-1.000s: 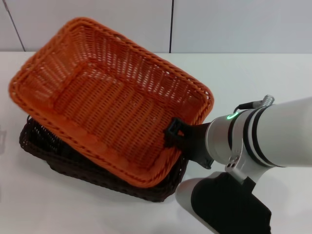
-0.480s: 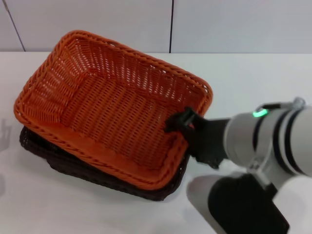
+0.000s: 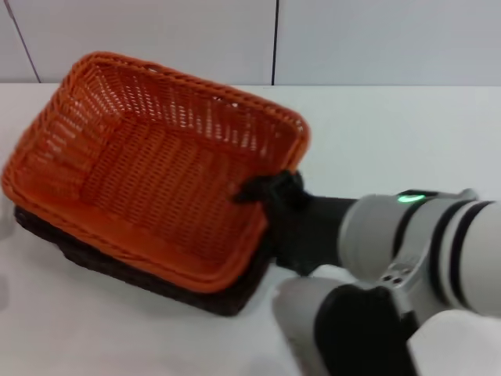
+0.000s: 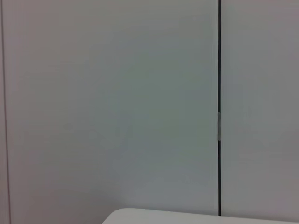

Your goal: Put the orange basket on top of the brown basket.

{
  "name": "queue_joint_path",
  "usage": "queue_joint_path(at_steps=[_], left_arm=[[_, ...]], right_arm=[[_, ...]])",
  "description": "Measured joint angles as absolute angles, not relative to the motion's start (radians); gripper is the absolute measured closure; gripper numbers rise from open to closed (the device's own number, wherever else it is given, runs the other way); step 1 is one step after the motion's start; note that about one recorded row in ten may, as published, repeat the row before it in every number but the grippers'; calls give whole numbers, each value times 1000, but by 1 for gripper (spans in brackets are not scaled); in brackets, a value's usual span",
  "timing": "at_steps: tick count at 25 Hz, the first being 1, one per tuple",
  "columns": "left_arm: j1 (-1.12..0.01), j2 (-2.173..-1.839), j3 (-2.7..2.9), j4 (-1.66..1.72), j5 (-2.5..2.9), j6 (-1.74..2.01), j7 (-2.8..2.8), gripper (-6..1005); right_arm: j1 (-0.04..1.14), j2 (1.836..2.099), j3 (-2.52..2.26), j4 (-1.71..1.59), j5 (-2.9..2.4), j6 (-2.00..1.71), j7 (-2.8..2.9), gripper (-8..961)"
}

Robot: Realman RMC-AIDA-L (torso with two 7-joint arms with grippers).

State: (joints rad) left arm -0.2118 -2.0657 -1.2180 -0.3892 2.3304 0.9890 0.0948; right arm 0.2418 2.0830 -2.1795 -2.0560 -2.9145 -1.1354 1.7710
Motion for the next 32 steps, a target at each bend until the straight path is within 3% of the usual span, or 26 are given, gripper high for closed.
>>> queue_joint_path(at_steps=[17,24,32], left_arm=[[-218,-2064,-1210,-387,2338,996,95,258],[-205,-2065,-1214,-391,2334,1004,95,258],[-183,-2066,-1253,-387,2330,1029,85,258]], right_arm=[[246,2082,-2421,-2036,-2836,-923,1896,365],[213,2086,-2195,-1820,-2910,-333,2330,365],[33,2076,-1932,-1431,-2552,443,2656,365]])
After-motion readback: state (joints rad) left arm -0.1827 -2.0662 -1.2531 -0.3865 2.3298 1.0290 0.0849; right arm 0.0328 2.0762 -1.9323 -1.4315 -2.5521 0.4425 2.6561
